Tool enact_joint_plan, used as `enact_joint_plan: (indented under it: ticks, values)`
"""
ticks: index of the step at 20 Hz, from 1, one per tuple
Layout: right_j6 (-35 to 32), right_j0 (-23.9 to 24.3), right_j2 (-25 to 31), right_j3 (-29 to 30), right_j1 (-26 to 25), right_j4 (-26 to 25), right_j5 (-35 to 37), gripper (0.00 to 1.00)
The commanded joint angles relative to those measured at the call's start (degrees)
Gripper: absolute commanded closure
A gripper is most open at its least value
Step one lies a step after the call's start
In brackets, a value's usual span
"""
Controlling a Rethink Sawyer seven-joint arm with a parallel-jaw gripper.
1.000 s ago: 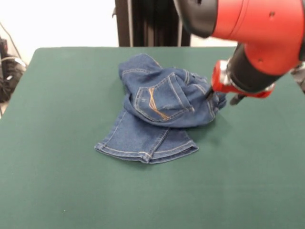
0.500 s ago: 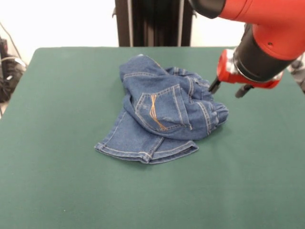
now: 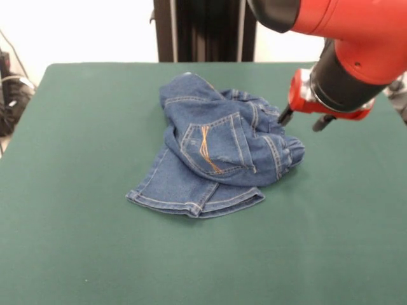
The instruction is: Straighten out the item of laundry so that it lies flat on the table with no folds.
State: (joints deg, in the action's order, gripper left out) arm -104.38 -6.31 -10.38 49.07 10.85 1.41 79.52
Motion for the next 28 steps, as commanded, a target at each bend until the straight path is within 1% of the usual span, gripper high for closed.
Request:
enact_joint_plan:
  ticks: [1, 4, 8, 11, 18, 23, 27, 28]
  values:
    - [-7.3, -1.2, 7.7, 9.0, -2.5, 2.7, -7.3, 0.00]
    - [-7.0, -1.0, 8.2, 8.3, -3.6, 2.6, -8.9, 0.00]
    - [-6.8, -0.8, 8.6, 9.1, -3.7, 2.5, -11.6, 0.00]
    - [-6.6, -0.5, 8.8, 8.2, -4.8, 2.2, -11.7, 0.00]
    - [-6.8, -0.5, 8.0, 4.3, -8.6, 1.2, -7.8, 0.00]
    - [-6.9, -0.7, 7.2, 3.2, -9.8, 0.8, -5.7, 0.00]
    - [-7.2, -1.0, 6.6, 0.7, -11.1, 0.4, -2.8, 0.00]
    - [-7.2, -1.0, 6.5, 1.0, -11.0, 0.4, -2.9, 0.00]
